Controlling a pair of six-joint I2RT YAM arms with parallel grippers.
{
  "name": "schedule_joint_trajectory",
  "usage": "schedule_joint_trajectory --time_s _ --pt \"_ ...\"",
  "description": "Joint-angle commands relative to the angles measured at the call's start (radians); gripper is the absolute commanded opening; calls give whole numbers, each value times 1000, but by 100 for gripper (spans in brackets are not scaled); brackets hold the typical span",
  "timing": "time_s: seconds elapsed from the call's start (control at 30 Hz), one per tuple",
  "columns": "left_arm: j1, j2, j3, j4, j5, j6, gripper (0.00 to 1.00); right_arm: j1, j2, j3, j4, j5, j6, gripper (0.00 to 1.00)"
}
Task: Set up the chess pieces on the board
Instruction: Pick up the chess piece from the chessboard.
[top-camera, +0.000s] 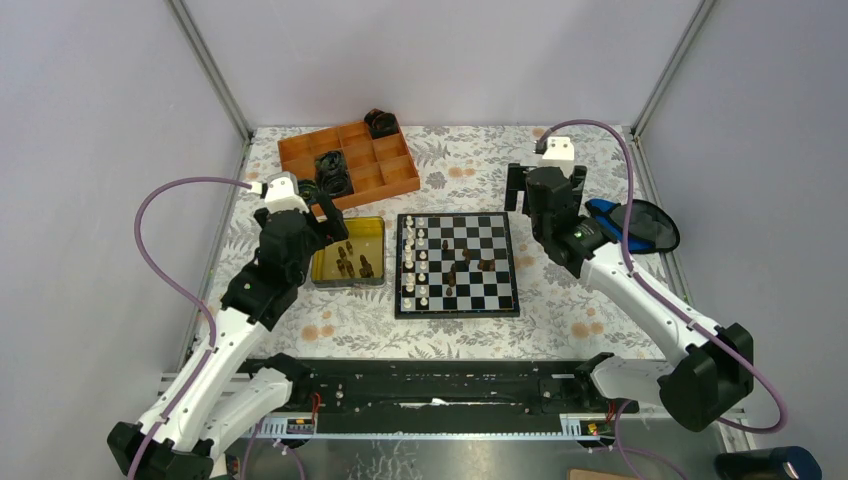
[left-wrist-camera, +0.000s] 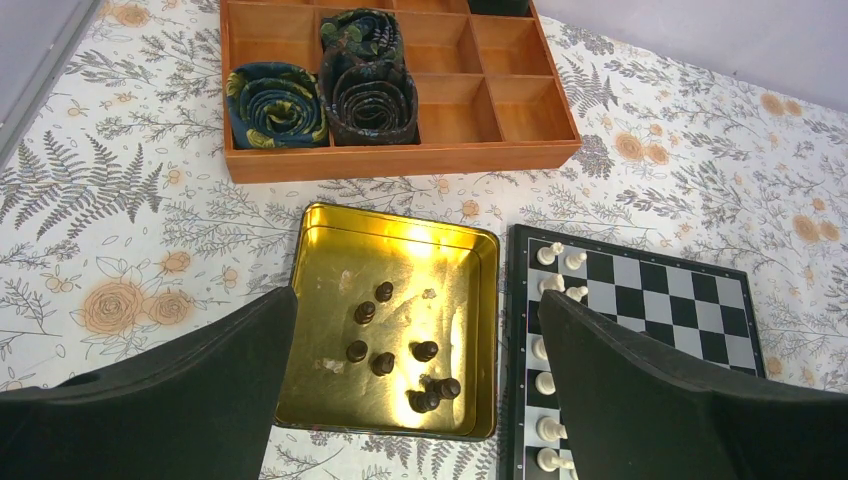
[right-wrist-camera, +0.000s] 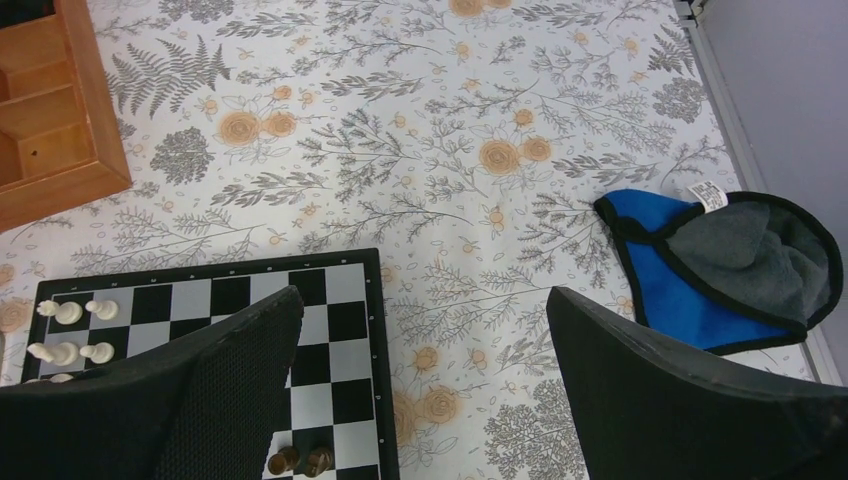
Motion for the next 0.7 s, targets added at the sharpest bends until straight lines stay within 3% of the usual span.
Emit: schedule_joint_trajectory --time_s 0.0,0.2,0.43,0.57,0.67 --pt "-4 -20 -5 46 -19 10 99 4 -29 10 2 66 9 100" --pt "-4 -29 -17 30 -16 -7 99 3 -102 -99 115 7 25 100" --pt "-3 -13 -20 13 -14 -17 99 2 -65 -66 115 -47 -18 100" --pt "-4 42 -2 -13 -13 -33 99 2 99 87 -90 -298 2 98" --pt "-4 99 16 -51 -16 -65 99 5 253 220 -265 -352 75 87"
